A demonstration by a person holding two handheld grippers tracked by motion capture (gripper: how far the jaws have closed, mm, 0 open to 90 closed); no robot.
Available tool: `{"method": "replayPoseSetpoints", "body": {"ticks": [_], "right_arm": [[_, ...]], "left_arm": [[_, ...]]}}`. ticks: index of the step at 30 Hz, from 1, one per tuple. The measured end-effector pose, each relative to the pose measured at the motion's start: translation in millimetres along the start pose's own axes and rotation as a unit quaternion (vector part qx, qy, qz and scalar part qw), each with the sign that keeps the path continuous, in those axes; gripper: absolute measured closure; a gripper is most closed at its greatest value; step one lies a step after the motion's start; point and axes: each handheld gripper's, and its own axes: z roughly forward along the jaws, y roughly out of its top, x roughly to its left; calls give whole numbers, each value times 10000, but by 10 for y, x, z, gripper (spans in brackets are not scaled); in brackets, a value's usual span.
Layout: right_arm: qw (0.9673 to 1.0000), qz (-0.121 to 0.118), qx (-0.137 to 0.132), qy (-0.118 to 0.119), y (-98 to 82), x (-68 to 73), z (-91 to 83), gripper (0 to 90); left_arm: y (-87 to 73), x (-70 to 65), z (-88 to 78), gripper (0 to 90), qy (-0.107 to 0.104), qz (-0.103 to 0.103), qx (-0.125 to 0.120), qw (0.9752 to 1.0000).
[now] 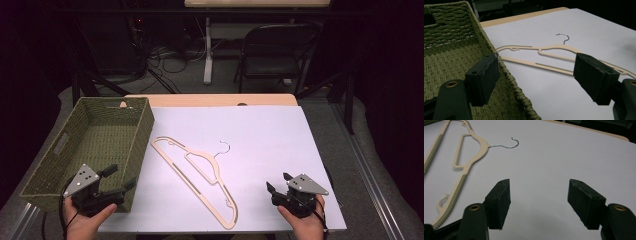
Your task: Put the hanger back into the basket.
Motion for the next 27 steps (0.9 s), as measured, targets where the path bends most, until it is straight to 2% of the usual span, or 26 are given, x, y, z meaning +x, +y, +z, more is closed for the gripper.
{"method": "replayPoseSetpoints", "body": {"ticks": [5,9,11,15,17,20,21,24,27], "right_arm": [[9998,-119,153,47,16,46,6,366],[9997,-151,133,121,52,78,1,371],[9996,-215,125,103,74,100,-5,369],[9995,-132,209,212,115,130,-31,362],[9993,-162,216,263,143,148,-26,359],[9986,-205,330,345,171,152,-12,354],[9977,-293,469,386,208,150,16,345],[9967,-334,620,392,250,150,39,330],[9958,-326,752,419,308,172,71,331]], "left_arm": [[-26,14,18,209,17,-71,49,10000],[-44,17,-5,201,78,-95,62,9999],[-29,19,-20,179,89,-153,1,9998],[-14,3,-38,143,90,-149,-109,9998],[-9,-6,-38,84,134,-147,-140,9997],[10,-10,-40,45,125,-152,-183,9996],[15,1,-44,44,117,-174,-177,9996],[11,27,-42,33,80,-362,-208,9991],[1,20,-33,33,188,-322,-163,9992]]}}
